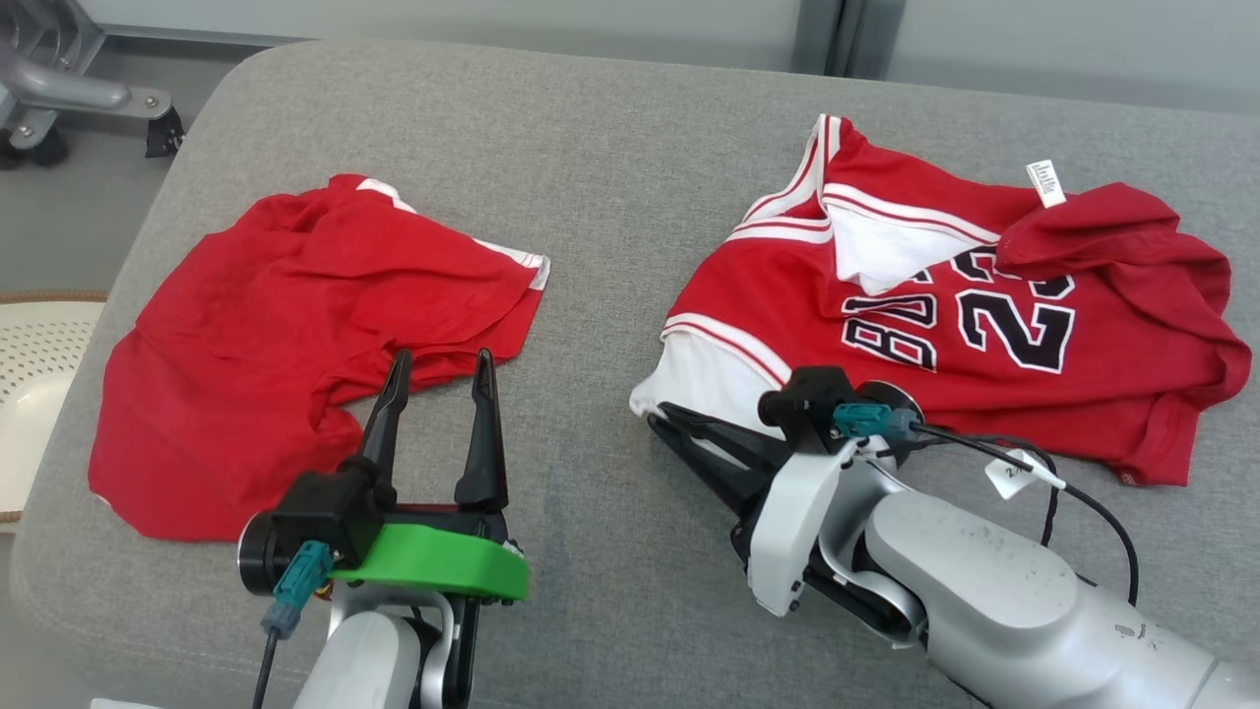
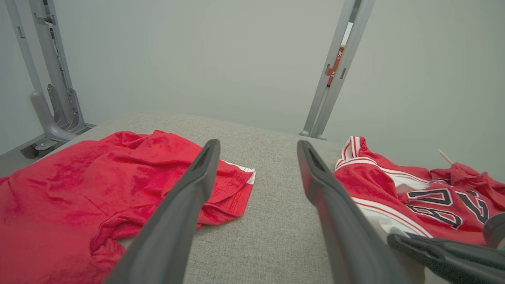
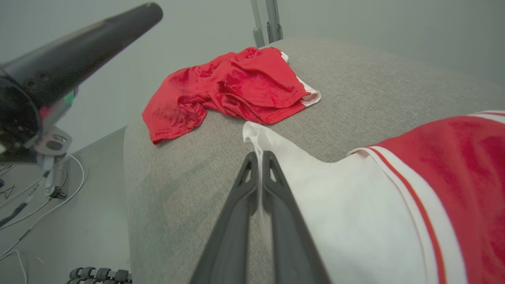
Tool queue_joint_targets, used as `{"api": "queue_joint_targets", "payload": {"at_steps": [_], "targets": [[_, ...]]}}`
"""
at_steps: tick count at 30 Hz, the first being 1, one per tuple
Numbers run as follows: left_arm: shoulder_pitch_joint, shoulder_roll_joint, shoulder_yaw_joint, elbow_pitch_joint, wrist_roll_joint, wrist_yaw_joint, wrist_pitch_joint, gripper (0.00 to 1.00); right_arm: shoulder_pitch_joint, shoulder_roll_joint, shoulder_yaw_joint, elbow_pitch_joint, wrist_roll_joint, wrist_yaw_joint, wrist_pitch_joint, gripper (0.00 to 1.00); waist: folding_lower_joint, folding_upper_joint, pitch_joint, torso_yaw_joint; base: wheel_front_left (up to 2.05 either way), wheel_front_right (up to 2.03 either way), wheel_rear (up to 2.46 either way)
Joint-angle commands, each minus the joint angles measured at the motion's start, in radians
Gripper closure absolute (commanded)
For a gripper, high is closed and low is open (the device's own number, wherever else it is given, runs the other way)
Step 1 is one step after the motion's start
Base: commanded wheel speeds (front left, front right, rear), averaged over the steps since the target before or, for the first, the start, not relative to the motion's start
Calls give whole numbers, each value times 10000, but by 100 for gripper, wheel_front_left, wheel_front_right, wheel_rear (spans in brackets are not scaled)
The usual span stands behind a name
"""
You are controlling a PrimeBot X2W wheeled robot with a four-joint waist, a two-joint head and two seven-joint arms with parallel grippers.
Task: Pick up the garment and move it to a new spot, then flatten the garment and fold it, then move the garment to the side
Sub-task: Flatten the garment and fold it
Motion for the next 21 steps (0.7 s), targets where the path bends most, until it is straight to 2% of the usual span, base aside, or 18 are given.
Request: {"api": "queue_joint_targets", "payload": {"at_steps": [1,5,9,14,17,21], "targets": [[133,27,55,54,75,-50,-5,0,-104,-60,154,136,-22,3,-34,0,0,0,-94,-155,0,0,0],[197,27,199,100,161,-57,-5,0,-63,-260,68,412,289,3,-280,0,0,0,-221,-431,0,0,0],[255,29,422,101,199,-69,-5,0,273,-577,-488,391,451,4,-742,0,0,0,-380,-742,0,0,0],[377,29,739,31,264,-108,-5,0,993,-1168,-2235,601,139,1,-1245,0,0,0,-572,-1176,0,0,0],[458,27,857,16,289,-133,-5,0,1618,-1133,-3581,634,-129,3,-1366,0,0,0,-665,-1388,0,0,0],[583,29,1006,-25,330,-158,-5,0,2863,-660,-6149,137,-1022,4,-1393,0,0,0,-751,-1686,0,0,0]]}}
